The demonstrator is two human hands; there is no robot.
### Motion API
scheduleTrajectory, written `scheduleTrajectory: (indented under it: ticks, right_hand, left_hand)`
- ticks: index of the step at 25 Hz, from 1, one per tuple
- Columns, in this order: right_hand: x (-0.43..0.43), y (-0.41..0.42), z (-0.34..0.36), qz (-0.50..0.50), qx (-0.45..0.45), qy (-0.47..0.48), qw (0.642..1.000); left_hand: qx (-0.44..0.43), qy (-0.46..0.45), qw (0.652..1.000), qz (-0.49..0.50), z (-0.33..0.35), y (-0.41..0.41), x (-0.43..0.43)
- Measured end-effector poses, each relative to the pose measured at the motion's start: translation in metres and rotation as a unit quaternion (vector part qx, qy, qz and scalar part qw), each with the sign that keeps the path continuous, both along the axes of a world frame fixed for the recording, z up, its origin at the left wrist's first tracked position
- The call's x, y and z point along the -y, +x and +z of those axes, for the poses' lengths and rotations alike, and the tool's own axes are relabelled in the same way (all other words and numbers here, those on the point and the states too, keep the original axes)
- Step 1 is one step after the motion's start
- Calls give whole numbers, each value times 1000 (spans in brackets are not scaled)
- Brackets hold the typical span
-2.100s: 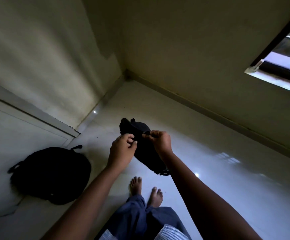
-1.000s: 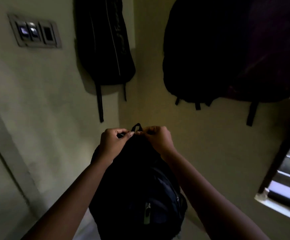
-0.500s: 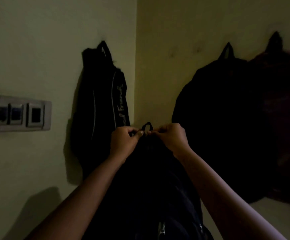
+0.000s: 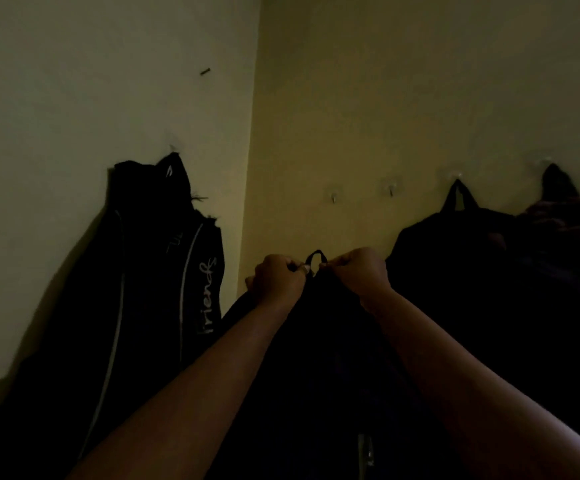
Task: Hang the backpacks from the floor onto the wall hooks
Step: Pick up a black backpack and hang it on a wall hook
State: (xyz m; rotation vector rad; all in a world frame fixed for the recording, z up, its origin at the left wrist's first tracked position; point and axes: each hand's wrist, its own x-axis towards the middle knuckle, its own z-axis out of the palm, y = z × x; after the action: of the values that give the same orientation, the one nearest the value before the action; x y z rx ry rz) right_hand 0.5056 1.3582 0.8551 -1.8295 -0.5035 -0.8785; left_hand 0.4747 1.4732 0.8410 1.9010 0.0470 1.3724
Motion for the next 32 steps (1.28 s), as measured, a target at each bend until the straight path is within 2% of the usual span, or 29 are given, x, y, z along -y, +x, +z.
scheduleTrajectory:
  ticks: [9, 17, 23, 32]
  right_hand:
    - [8, 108, 75, -53, 42, 10, 998]
    - [-5, 150, 155, -97, 108, 77, 986]
    - [-14, 181, 182, -129, 131, 99, 978]
    - [-6, 179, 190, -161, 128, 106, 973]
  left_hand:
    - [42, 46, 998, -18, 70, 121, 9]
    - [118, 49, 991, -48, 152, 172, -3]
    - [138, 56, 986, -77, 183, 206, -13]
    - [158, 68, 980, -102, 199, 221, -10]
